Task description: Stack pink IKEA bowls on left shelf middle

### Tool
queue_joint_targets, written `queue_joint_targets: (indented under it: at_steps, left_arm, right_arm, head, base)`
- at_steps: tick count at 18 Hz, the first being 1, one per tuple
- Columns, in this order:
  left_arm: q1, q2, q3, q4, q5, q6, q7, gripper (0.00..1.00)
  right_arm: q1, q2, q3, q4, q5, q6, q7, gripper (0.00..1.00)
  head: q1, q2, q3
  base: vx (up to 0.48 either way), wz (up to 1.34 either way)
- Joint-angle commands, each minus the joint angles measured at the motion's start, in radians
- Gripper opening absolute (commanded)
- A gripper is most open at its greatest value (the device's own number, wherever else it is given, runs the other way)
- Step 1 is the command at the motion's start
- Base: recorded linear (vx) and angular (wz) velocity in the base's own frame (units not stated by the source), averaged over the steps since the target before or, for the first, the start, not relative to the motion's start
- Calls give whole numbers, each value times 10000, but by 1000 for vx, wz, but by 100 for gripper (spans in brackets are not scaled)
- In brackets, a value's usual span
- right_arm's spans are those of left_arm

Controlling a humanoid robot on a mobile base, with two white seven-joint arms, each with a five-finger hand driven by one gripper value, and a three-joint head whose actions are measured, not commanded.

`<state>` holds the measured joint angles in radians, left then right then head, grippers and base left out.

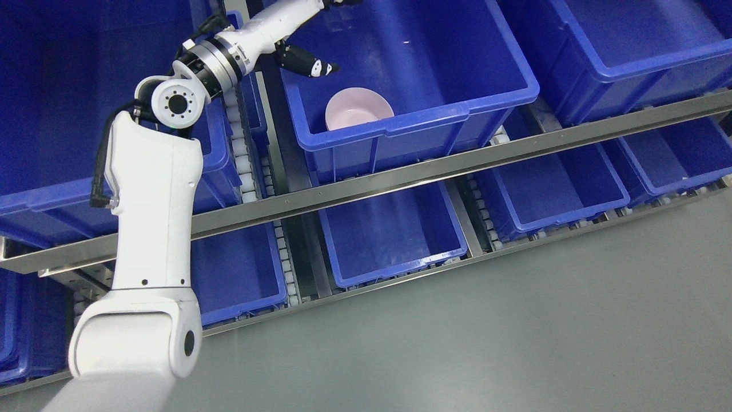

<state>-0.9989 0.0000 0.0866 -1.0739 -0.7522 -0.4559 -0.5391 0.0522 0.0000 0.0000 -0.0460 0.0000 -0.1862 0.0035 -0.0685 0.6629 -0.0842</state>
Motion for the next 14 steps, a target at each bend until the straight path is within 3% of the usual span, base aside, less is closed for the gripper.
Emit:
queue_joint_targets:
  at_steps: [1,3,5,14]
  left_arm:
    - [278,175,454,78,2418,583,3312,95]
    - [798,175,453,-882,5361,2357,4269,96]
    - [1533,175,438,-2093,6659,3465,4439,99]
    - [3255,175,85,-3742,6663,3853,4869,100]
  right_arm:
    - [-1,-175,-107,0,77,6,-4,100]
    - [-1,-175,-107,0,77,6,-4,100]
    - [-1,-175,-107,0,77,6,-4,100]
    - [-1,-175,-107,0,77,6,-4,100]
  head:
    - [0,0,0]
    - [0,0,0]
    - [0,0,0]
    - [0,0,0]
  base:
    - [0,0]
    - [0,0]
    - [2,-12]
    - [-7,-65]
